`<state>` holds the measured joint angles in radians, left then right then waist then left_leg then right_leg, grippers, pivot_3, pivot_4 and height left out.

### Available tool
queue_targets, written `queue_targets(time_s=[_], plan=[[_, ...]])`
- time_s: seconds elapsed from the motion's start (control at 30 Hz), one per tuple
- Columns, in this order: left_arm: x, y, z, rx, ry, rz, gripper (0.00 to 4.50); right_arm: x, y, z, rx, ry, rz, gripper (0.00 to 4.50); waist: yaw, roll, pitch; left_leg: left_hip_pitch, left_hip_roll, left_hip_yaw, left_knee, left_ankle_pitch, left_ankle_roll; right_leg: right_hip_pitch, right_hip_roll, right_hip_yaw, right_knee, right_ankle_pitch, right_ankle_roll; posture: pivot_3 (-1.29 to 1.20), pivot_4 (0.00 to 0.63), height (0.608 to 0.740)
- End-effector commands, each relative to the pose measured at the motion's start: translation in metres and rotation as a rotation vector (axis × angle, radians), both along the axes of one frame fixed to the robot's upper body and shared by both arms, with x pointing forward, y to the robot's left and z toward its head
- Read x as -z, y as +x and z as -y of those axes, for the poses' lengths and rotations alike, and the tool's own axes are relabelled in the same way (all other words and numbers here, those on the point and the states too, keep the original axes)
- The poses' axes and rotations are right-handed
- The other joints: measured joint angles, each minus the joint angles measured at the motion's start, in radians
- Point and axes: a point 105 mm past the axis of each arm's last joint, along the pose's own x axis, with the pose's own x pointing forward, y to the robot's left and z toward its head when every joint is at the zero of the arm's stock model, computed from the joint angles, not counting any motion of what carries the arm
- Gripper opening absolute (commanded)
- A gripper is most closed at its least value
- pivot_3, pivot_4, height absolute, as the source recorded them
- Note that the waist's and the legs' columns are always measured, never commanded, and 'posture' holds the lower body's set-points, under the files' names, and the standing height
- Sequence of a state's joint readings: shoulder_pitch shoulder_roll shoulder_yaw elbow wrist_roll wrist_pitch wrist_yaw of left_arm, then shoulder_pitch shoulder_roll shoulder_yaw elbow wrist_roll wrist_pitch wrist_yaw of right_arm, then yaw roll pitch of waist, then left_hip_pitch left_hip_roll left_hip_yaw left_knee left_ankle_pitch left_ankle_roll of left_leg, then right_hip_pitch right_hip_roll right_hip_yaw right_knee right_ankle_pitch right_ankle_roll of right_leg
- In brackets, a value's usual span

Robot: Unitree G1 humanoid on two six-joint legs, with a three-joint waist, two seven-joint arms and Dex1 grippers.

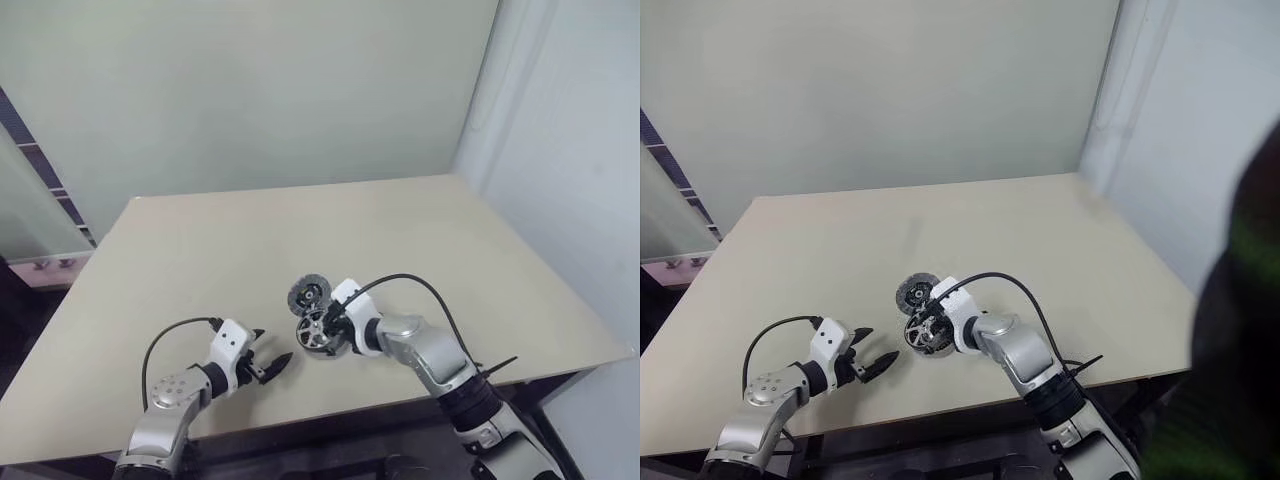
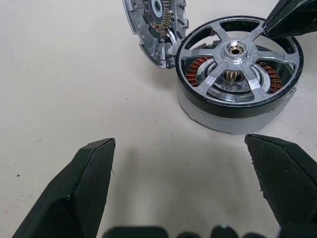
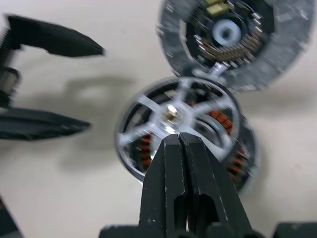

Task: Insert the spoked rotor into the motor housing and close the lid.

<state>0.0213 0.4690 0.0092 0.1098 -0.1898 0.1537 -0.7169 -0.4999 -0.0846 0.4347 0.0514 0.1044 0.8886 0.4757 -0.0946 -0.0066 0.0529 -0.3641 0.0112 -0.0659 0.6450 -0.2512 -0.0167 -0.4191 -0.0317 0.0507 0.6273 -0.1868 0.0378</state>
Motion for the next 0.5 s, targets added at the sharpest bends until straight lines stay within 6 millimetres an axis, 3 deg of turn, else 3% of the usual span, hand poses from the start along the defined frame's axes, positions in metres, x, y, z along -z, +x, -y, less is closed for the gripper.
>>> queue_targets(time_s=[0.03,0.5], plan=[[-0.018,0.008,0.006,0.017,-0.001,0.072,4.50,-0.014,0.013,0.006,0.031,-0.010,0.068,0.03,0.000,0.000,0.000,0.000,0.000,0.000,0.000,0.000,0.000,0.000,0.000,0.000,0.000,0.000,0.000,0.00,0.000,0.740],[-0.020,0.008,0.008,0.022,-0.001,0.077,4.50,-0.026,0.019,0.006,0.051,0.031,0.092,0.03,0.000,0.000,0.000,0.000,0.000,0.000,0.000,0.000,0.000,0.000,0.000,0.000,0.000,0.000,0.000,0.00,0.000,0.740]])
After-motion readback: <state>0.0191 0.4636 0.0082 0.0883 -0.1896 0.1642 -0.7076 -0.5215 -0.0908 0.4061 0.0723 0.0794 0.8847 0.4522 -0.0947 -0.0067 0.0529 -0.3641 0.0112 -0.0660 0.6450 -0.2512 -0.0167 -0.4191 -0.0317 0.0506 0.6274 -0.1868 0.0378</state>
